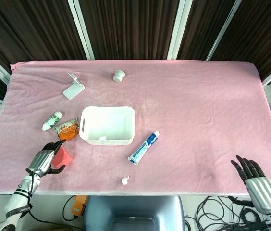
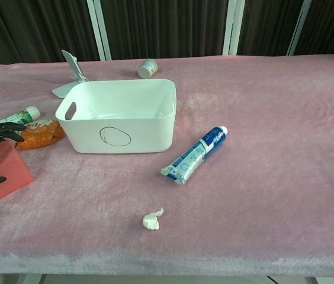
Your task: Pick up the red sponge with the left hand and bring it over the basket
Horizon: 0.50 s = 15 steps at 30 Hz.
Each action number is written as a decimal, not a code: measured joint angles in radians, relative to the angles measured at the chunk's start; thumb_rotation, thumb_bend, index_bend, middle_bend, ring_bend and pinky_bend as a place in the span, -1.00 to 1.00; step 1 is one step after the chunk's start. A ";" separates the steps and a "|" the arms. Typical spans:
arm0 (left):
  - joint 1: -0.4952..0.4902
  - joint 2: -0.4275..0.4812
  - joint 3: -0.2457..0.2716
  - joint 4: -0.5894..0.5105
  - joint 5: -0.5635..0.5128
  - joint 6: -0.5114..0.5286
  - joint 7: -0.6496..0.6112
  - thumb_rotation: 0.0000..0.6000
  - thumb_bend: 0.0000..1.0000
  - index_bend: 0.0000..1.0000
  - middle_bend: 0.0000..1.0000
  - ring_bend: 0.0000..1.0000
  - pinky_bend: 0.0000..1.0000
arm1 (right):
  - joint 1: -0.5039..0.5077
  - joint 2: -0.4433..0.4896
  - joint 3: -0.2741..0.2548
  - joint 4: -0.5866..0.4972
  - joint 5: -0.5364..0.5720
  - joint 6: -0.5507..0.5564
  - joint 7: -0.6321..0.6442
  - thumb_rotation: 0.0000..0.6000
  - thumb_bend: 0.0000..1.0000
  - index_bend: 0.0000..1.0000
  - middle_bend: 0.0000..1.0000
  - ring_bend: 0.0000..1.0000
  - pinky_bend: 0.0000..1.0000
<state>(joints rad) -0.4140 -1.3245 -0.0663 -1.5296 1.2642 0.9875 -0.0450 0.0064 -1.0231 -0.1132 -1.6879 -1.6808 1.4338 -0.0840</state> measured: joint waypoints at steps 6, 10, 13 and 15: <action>-0.004 -0.026 -0.001 0.039 0.003 -0.001 -0.014 1.00 -0.33 -0.43 -0.08 -0.06 -0.38 | 0.000 0.001 -0.001 0.001 -0.003 0.001 0.004 1.00 -0.80 -1.00 -1.00 -1.00 -0.62; -0.004 -0.039 -0.005 0.058 0.003 0.008 -0.021 1.00 -0.28 -0.35 0.05 0.10 -0.19 | 0.001 0.003 -0.001 0.000 -0.001 -0.001 0.005 1.00 -0.80 -1.00 -1.00 -1.00 -0.62; 0.001 -0.030 -0.008 0.051 0.025 0.037 -0.033 1.00 -0.28 -0.34 0.07 0.13 -0.15 | 0.000 0.004 -0.001 0.000 -0.002 0.001 0.006 1.00 -0.80 -1.00 -1.00 -1.00 -0.62; 0.005 -0.016 -0.013 0.037 0.045 0.070 -0.035 1.00 -0.28 -0.34 0.06 0.13 -0.15 | 0.000 0.004 -0.001 0.000 -0.002 0.001 0.007 1.00 -0.80 -1.00 -1.00 -1.00 -0.62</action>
<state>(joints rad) -0.4092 -1.3406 -0.0793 -1.4923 1.3093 1.0573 -0.0796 0.0067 -1.0191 -0.1144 -1.6881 -1.6829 1.4344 -0.0772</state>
